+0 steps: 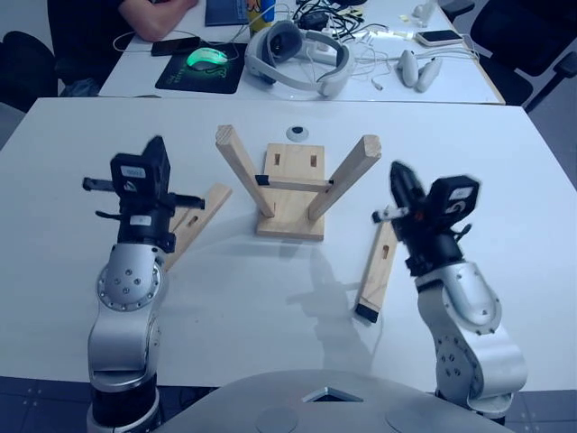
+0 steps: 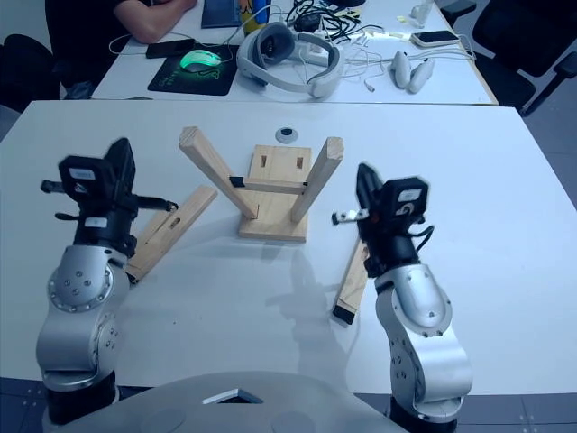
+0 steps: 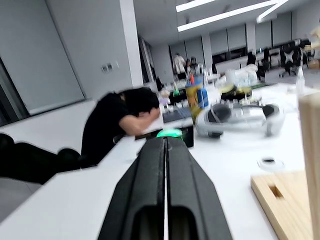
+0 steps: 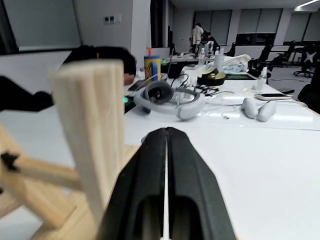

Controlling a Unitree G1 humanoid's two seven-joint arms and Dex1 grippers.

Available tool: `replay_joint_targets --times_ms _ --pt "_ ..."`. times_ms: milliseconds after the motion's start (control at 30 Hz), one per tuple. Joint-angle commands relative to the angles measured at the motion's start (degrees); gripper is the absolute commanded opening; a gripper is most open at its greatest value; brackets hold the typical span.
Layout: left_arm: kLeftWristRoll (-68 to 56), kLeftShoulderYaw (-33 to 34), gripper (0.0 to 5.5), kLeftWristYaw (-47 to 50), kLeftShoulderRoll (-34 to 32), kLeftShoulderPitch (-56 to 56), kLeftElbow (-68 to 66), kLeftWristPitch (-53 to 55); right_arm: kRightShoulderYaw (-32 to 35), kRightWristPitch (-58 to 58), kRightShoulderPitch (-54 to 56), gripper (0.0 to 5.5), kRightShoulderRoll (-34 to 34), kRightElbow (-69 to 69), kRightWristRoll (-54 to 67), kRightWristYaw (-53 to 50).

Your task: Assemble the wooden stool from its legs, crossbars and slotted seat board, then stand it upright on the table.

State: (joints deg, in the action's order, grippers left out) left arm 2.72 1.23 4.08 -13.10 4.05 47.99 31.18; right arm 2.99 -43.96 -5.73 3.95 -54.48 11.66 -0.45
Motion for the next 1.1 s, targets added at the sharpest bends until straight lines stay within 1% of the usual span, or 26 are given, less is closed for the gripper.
replay_joint_targets --times_ms 33,133,233,367,433,467,500,533,567,600,633,667,800,867,900,933,1000,1033,1100 --pt "3.52 2.00 0.02 2.71 1.92 1.90 1.76 4.10 4.46 -6.88 4.53 0.00 1.48 0.80 -2.22 -3.71" --pt "4.20 2.38 0.02 3.21 3.47 2.64 0.61 5.91 7.27 -10.42 6.75 0.00 1.45 4.38 -3.68 -5.76" --pt "4.61 3.57 0.02 3.33 4.24 2.48 -0.24 7.61 8.59 -11.78 7.33 0.00 0.93 5.56 -3.97 -6.43" --pt "4.91 4.64 0.02 2.92 4.32 0.77 -2.02 7.88 8.48 -11.61 7.59 0.00 0.71 5.35 -5.41 -7.49" --pt "3.01 3.06 0.02 1.55 5.29 -1.70 -4.12 7.12 6.55 -10.76 8.06 0.00 -0.04 4.80 -4.08 -6.31" --pt "0.60 -0.17 0.02 -0.97 6.44 -4.11 -5.83 6.99 3.87 -10.02 8.69 0.00 -0.88 3.93 -1.90 -4.40" --pt "-1.31 -6.99 0.02 -5.50 6.83 -7.50 -7.49 7.33 -1.11 -9.39 9.71 0.00 -1.93 2.92 1.37 -1.20" --pt "-3.36 -15.14 0.02 -10.70 6.82 -10.24 -8.72 8.94 -6.69 -8.98 10.89 0.00 -1.21 2.09 2.84 1.71" --pt "-5.49 -21.50 0.02 -14.80 7.03 -11.71 -8.98 10.31 -11.69 -9.78 11.59 0.00 -0.59 1.95 5.07 4.88" --pt "-5.23 -26.79 0.02 -17.45 5.46 -12.76 -8.13 11.46 -15.87 -9.68 11.40 0.00 0.10 1.62 6.92 7.76" --pt "-5.48 -28.89 0.02 -18.22 4.83 -12.83 -7.25 12.89 -16.38 -9.72 10.99 0.00 0.39 2.02 6.77 7.76" --pt "-4.26 -29.33 0.02 -17.85 3.55 -12.46 -6.43 14.11 -16.10 -9.95 10.78 0.00 1.41 2.81 6.53 8.38" --pt "0.75 -22.37 0.02 -12.73 0.27 -9.72 -7.69 17.26 -10.90 -10.29 9.83 0.00 1.35 6.01 1.32 2.52" --pt "2.70 -18.03 0.02 -8.66 1.17 -7.97 -8.32 18.53 -8.36 -10.10 9.22 0.00 2.64 7.35 -2.28 -0.49" --pt "3.58 -15.66 0.02 -6.65 1.75 -7.05 -8.32 18.76 -5.87 -10.11 8.82 0.00 2.65 8.03 -3.88 -2.31" --pt "4.19 -11.36 0.02 -3.82 3.29 -6.01 -8.01 18.23 -2.23 -9.95 8.42 0.00 2.90 8.73 -5.54 -4.17" --pt "6.25 -3.26 0.02 0.63 3.92 -4.35 -6.91 15.81 4.65 -9.26 7.49 0.00 3.44 9.32 -7.74 -6.82" --pt "7.23 -0.27 0.02 2.30 4.08 -3.46 -5.85 14.58 6.56 -9.38 7.28 0.00 3.58 9.27 -8.35 -7.38" --pt "8.83 2.69 0.02 4.33 4.38 -2.03 -3.96 12.68 7.76 -10.03 7.32 0.00 3.20 9.03 -8.73 -7.60"
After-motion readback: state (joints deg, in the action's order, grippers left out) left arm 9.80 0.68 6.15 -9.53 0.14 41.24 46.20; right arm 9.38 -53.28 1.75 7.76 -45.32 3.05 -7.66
